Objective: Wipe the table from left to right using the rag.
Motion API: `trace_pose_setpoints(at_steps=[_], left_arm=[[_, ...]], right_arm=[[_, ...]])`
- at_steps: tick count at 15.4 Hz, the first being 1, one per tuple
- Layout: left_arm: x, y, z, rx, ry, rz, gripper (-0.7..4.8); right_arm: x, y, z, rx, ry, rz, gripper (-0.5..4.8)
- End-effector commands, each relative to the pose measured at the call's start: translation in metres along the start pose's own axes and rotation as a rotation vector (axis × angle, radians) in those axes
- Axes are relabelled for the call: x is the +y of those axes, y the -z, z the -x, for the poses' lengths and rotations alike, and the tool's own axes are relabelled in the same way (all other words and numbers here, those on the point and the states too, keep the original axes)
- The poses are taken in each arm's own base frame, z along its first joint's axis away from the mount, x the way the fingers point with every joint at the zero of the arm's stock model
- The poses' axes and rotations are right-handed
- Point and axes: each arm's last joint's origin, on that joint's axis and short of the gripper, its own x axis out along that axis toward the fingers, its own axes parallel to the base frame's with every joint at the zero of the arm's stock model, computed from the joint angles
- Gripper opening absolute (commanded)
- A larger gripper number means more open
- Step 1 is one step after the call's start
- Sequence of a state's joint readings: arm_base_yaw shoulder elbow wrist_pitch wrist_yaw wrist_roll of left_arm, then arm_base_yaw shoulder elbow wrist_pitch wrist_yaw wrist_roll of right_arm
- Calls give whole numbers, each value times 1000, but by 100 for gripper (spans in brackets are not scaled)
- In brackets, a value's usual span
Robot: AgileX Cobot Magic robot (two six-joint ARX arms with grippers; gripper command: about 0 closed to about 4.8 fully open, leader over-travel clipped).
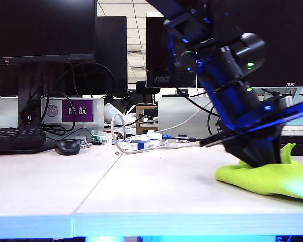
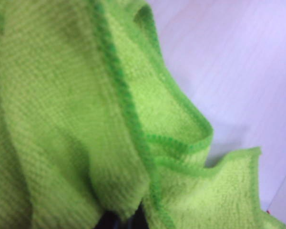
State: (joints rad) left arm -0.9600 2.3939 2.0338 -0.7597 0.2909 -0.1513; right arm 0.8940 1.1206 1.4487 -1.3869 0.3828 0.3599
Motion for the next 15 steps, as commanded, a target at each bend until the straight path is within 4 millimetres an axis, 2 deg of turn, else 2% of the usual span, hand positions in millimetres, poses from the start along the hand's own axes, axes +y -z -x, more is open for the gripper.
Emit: trace_pose_setpoints(at_steps=[1,6,11,15], left_arm=[[-8,3,-20,46,15,16,-5],[-30,-6,-31,-4,61,-9,-5],[-30,-14,-43,-25,89,15,-5],[-33,-21,-50,-76,139,39,-5]], right_arm=[[-1,0,2,-14,4,-14,-6],[-6,2,7,-49,46,-51,-6],[-27,5,13,-77,112,-132,-6],[-36,7,15,-85,145,-142,-6]])
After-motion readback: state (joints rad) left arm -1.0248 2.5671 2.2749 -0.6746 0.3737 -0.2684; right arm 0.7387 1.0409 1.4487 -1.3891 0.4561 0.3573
